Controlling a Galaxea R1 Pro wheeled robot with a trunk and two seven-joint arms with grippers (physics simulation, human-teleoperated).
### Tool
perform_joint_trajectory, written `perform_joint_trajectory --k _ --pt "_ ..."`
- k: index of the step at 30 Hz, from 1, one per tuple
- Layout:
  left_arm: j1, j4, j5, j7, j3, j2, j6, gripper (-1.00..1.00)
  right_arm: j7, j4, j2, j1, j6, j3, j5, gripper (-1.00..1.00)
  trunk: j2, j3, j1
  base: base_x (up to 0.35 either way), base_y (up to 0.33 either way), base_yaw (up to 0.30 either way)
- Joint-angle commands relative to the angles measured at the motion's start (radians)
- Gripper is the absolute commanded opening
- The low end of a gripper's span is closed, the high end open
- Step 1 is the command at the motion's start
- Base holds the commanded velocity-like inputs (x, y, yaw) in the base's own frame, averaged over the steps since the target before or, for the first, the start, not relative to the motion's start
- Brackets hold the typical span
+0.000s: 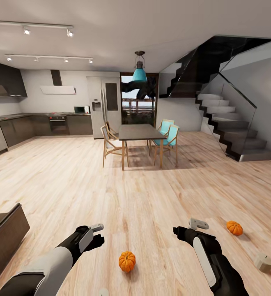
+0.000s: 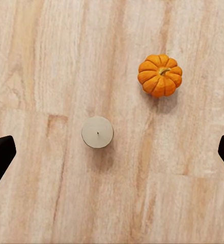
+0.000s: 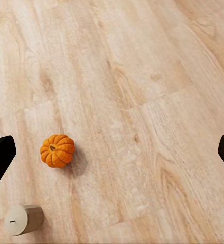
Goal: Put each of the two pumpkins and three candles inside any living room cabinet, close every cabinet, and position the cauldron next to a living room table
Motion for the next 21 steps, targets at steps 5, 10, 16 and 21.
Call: perform_joint_trajectory --k 5,10,16,21 --pt "0.000 -0.002 0.008 0.008 0.003 0.000 0.004 1.00 -0.008 -0.001 0.001 -0.001 0.003 -0.001 -0.011 1.00 -0.036 -0.017 0.019 0.000 0.000 0.000" --pt "0.000 -0.002 0.007 0.008 0.002 0.000 0.004 1.00 0.009 -0.006 0.007 -0.001 0.006 0.023 -0.013 1.00 -0.071 -0.033 0.038 0.000 0.000 0.000" --pt "0.000 -0.002 0.007 0.008 0.001 0.000 0.004 1.00 0.036 -0.048 0.009 0.005 0.006 0.043 -0.014 1.00 -0.113 -0.051 0.061 0.000 0.000 0.000" --pt "0.000 -0.002 0.007 0.008 0.001 0.000 0.004 1.00 0.161 -0.215 0.008 0.088 0.015 0.048 -0.014 1.00 -0.148 -0.067 0.081 0.000 0.000 0.000"
